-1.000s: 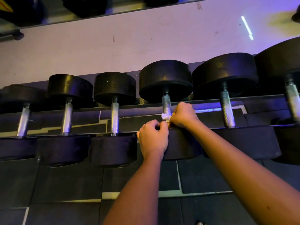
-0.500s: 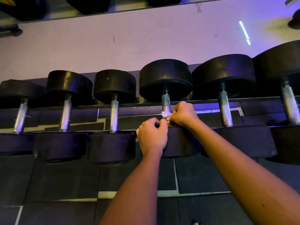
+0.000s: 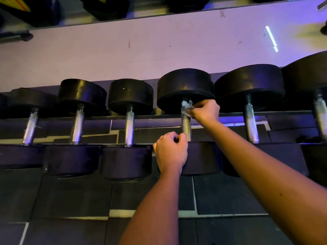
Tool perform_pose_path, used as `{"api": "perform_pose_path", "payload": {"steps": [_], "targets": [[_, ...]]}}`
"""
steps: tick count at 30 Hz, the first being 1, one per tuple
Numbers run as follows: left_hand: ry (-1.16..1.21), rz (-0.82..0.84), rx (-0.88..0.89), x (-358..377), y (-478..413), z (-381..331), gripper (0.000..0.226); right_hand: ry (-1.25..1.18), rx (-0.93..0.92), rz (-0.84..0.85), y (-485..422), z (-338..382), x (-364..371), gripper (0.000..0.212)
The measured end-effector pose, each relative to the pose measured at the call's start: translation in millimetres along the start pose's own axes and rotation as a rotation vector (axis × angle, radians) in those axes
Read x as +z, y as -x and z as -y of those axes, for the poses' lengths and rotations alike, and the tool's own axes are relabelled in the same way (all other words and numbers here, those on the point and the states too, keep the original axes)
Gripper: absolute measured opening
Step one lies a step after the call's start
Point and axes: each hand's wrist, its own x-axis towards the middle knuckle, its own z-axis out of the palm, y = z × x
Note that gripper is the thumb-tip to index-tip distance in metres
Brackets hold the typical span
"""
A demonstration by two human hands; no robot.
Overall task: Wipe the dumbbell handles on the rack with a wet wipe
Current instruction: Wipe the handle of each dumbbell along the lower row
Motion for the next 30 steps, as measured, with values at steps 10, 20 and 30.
{"api": "perform_pose_path", "payload": {"steps": [10,20,30], "targets": [[-0.019,-0.005,-0.001,-1.1,-1.4,-2.7,0.036,0.333,-0.021,0.288,27.2,-15.5,-17.9,0.009],[0.013,0.011,-0.022,-3.0,0.7,-2.8,0.033,0.055,0.032,0.131,0.4,0.9,-17.3,0.016],[-0.014,0.0,-0.007,-6.7,2.9,-7.8,0.033,0.278,0.069,0.316,29.4,-25.9,-22.3,0.006]]}}
